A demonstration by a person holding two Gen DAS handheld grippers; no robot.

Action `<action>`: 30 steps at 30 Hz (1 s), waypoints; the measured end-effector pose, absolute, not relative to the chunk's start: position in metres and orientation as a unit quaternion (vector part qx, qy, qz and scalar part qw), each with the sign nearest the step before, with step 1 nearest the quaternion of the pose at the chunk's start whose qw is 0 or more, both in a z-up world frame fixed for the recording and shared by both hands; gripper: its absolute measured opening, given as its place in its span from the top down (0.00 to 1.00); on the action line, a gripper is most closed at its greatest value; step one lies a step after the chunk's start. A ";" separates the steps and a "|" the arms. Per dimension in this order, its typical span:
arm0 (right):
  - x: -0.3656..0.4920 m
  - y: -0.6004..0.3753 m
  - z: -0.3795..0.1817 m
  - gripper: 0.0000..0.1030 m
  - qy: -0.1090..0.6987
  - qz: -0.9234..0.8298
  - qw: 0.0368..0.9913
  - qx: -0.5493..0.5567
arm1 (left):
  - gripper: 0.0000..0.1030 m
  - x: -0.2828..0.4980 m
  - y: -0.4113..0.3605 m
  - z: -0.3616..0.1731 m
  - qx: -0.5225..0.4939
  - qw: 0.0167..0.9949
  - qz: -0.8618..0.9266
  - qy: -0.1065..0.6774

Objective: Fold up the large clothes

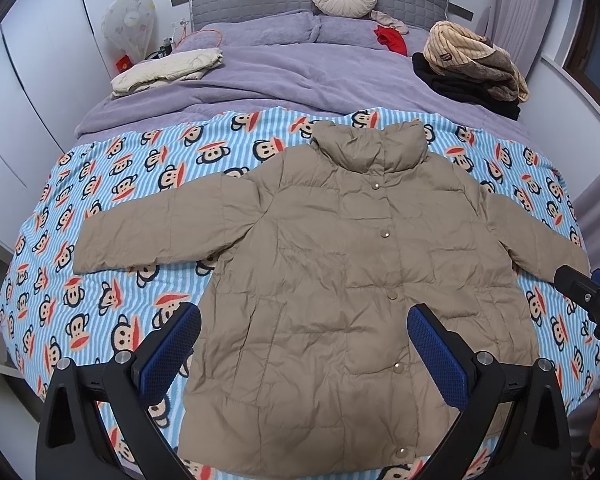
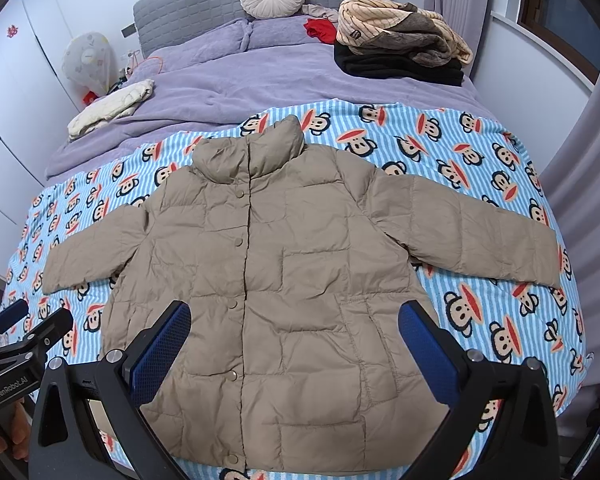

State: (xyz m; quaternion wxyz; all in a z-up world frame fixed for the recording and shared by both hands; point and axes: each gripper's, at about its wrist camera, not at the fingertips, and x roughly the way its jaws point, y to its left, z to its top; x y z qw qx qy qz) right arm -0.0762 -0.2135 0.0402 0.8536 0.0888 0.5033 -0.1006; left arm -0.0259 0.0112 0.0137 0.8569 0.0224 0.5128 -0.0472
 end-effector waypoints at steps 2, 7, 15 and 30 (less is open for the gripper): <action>-0.076 -0.213 0.040 0.00 0.503 -0.101 0.854 0.089 | 0.00 -0.026 0.011 0.014 0.023 0.857 -0.048 0.513; -0.076 -0.213 0.040 0.00 0.504 -0.101 0.853 0.089 | 0.00 -0.026 0.012 0.014 0.023 0.856 -0.048 0.514; -0.077 -0.210 0.042 0.00 0.505 -0.100 0.853 0.088 | 0.00 -0.027 0.013 0.013 0.023 0.856 -0.047 0.515; -0.076 -0.210 0.041 0.00 0.505 -0.100 0.853 0.088 | 0.00 -0.028 0.013 0.012 0.022 0.855 -0.047 0.516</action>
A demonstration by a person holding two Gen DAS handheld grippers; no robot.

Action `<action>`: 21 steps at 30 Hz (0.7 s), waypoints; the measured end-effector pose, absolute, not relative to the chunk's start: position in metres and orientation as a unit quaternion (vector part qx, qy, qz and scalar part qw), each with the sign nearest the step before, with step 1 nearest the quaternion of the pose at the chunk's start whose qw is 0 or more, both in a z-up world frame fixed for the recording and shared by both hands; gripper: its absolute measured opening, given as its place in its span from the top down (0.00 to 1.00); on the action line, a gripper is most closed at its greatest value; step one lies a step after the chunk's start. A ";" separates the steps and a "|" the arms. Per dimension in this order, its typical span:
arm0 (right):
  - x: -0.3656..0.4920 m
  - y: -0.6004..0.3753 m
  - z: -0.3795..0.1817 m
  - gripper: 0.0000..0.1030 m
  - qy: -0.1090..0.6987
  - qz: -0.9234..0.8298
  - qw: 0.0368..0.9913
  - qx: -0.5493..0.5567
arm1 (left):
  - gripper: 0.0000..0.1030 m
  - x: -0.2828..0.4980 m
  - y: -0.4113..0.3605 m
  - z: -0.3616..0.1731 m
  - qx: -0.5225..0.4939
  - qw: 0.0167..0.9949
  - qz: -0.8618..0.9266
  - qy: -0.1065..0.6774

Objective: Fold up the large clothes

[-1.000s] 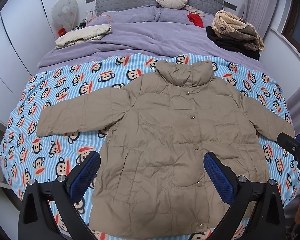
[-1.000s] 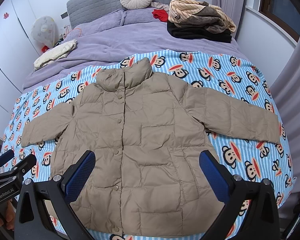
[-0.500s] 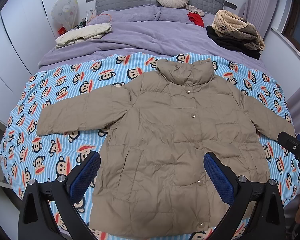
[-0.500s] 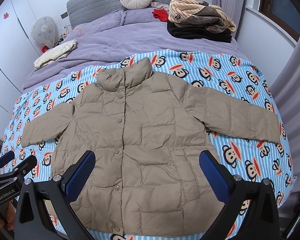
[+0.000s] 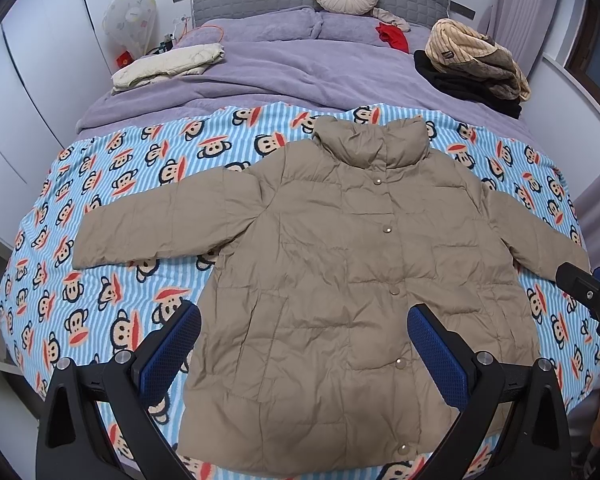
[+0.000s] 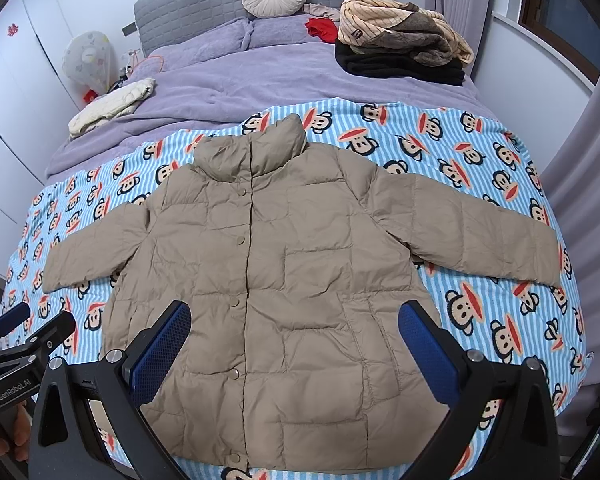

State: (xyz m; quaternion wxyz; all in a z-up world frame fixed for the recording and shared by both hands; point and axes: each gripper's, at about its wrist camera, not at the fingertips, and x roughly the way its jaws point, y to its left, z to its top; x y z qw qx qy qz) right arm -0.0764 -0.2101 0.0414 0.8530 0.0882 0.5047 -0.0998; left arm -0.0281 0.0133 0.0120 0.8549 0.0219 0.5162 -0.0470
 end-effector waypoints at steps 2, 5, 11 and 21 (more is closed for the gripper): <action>-0.076 -0.210 0.041 0.00 0.505 -0.100 0.853 0.088 | 0.00 -0.028 0.013 0.012 0.022 0.855 -0.047 0.516; -0.076 -0.210 0.041 0.00 0.505 -0.100 0.853 0.089 | 0.00 -0.028 0.013 0.012 0.022 0.855 -0.047 0.516; -0.076 -0.210 0.041 0.00 0.505 -0.100 0.853 0.089 | 0.00 -0.027 0.013 0.012 0.022 0.855 -0.047 0.517; -0.075 -0.210 0.040 0.00 0.505 -0.100 0.853 0.088 | 0.00 -0.030 0.013 0.011 0.021 0.854 -0.047 0.517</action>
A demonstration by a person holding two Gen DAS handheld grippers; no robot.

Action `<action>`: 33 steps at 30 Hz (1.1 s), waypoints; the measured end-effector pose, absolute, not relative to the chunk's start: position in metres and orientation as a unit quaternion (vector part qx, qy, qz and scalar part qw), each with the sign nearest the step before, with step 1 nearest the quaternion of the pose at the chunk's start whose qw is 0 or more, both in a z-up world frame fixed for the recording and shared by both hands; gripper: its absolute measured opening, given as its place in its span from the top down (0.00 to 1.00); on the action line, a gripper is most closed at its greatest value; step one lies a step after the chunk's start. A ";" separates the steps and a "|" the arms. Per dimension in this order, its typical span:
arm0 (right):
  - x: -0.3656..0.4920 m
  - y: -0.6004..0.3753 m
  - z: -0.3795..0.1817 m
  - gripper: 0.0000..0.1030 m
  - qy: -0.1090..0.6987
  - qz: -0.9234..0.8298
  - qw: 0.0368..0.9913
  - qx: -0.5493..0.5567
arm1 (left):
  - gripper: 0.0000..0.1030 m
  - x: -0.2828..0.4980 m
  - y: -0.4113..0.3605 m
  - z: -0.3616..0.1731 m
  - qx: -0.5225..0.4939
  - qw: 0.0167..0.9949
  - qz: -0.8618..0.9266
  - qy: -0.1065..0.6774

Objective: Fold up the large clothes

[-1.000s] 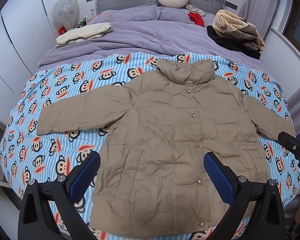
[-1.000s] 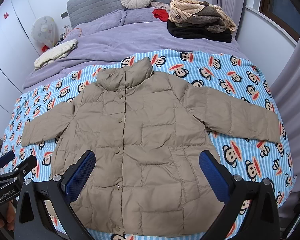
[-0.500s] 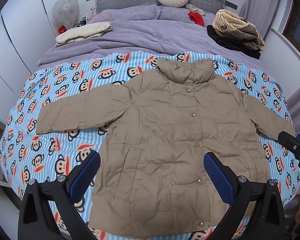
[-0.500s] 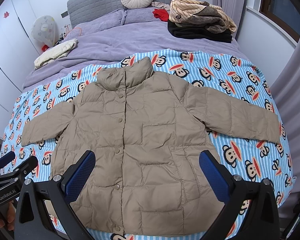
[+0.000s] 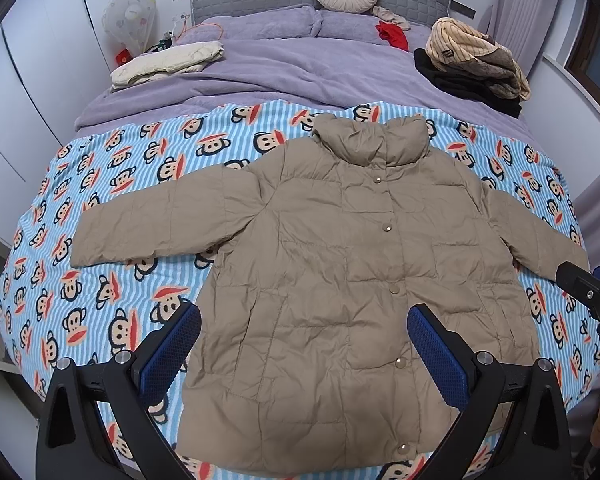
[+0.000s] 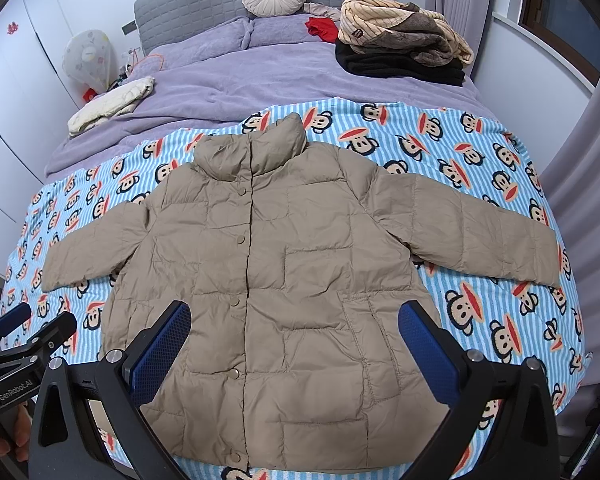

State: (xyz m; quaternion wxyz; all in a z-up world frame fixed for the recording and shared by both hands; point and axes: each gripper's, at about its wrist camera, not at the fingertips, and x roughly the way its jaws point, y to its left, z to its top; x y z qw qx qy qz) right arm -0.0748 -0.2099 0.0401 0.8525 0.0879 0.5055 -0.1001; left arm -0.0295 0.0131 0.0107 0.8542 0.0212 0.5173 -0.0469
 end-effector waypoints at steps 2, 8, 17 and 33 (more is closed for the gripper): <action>-0.074 -0.211 0.039 0.00 0.506 -0.100 0.852 0.088 | 0.00 -0.029 0.013 0.011 0.021 0.854 -0.047 0.518; -0.073 -0.211 0.038 0.00 0.508 -0.100 0.851 0.088 | 0.00 -0.032 0.010 0.001 0.013 0.848 -0.054 0.527; -0.065 -0.198 0.024 0.00 0.526 -0.102 0.838 0.100 | 0.00 -0.017 0.030 -0.014 -0.004 0.831 -0.055 0.554; -0.011 -0.114 -0.012 0.00 0.561 -0.038 0.823 0.082 | 0.00 0.041 0.160 -0.077 -0.157 0.802 -0.050 0.574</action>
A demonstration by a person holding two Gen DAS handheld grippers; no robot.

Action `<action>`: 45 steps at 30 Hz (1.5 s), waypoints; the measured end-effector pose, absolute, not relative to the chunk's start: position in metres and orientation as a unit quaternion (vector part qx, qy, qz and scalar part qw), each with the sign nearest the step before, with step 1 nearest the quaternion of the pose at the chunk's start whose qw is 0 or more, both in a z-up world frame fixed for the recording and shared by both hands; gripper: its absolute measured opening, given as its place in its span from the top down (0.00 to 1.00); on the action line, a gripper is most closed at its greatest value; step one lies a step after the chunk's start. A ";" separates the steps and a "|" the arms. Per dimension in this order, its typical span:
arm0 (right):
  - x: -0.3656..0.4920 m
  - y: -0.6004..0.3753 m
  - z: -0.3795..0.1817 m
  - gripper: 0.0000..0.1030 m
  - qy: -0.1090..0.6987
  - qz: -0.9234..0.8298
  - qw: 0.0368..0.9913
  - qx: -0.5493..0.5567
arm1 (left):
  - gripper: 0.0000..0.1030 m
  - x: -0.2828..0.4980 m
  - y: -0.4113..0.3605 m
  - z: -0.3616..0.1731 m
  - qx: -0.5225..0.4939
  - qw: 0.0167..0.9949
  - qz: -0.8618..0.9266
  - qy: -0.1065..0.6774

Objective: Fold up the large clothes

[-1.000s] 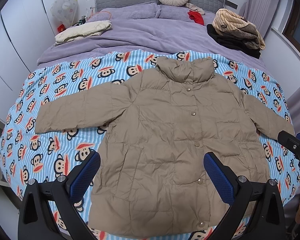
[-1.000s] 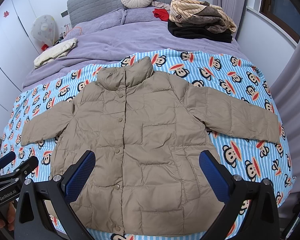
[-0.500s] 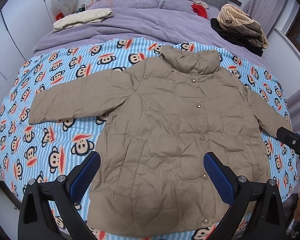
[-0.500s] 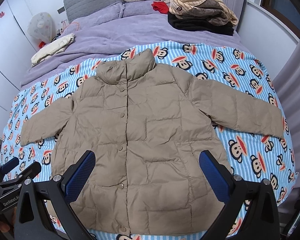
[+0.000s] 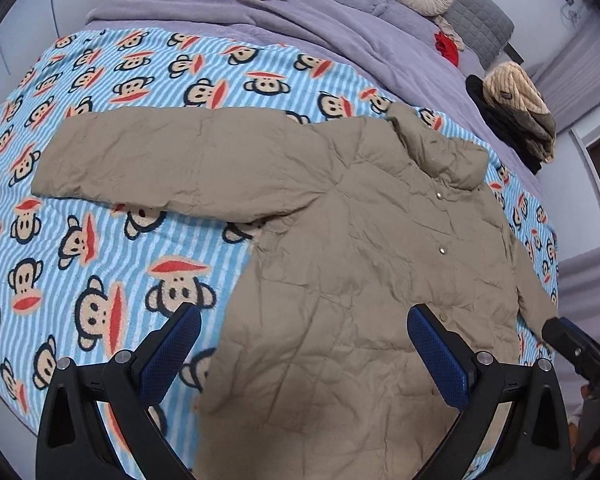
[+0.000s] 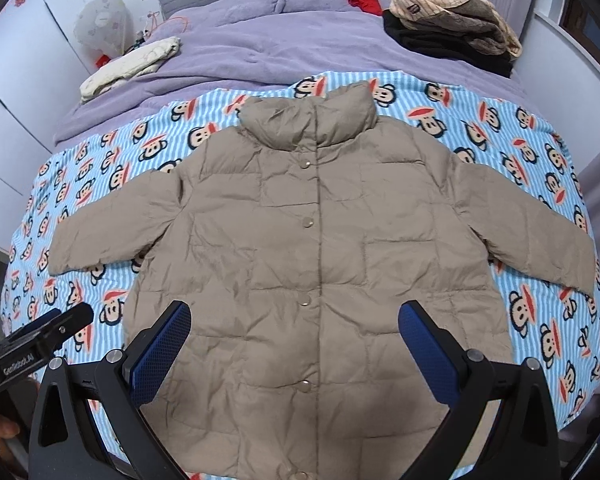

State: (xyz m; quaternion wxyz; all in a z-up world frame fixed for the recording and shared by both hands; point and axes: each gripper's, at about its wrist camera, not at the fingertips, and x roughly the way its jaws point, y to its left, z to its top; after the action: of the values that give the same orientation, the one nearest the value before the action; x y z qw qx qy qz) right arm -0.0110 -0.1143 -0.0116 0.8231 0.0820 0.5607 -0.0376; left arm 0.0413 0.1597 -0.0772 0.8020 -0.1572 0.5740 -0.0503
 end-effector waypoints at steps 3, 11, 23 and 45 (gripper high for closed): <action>0.001 -0.088 -0.025 0.00 0.582 0.000 0.809 0.077 | 0.00 0.056 0.196 -0.100 -0.197 0.802 -0.042 0.563; 0.027 -0.028 -0.065 0.00 0.628 0.045 0.772 0.084 | 0.00 0.103 0.290 -0.175 -0.297 0.792 0.013 0.532; 0.052 0.016 -0.108 0.00 0.640 0.066 0.761 0.081 | 0.06 0.155 0.362 -0.228 -0.346 0.793 0.089 0.493; 0.169 0.031 -0.226 0.84 0.623 0.072 0.748 0.218 | 0.92 0.154 0.288 -0.069 -0.174 0.918 -0.085 0.347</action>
State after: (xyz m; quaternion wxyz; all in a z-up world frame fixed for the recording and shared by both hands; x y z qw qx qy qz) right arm 0.1686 0.0306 -0.2263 0.7483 0.2177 0.6225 0.0716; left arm 0.1536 0.2883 -0.0687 0.9175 -0.1743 0.3473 -0.0846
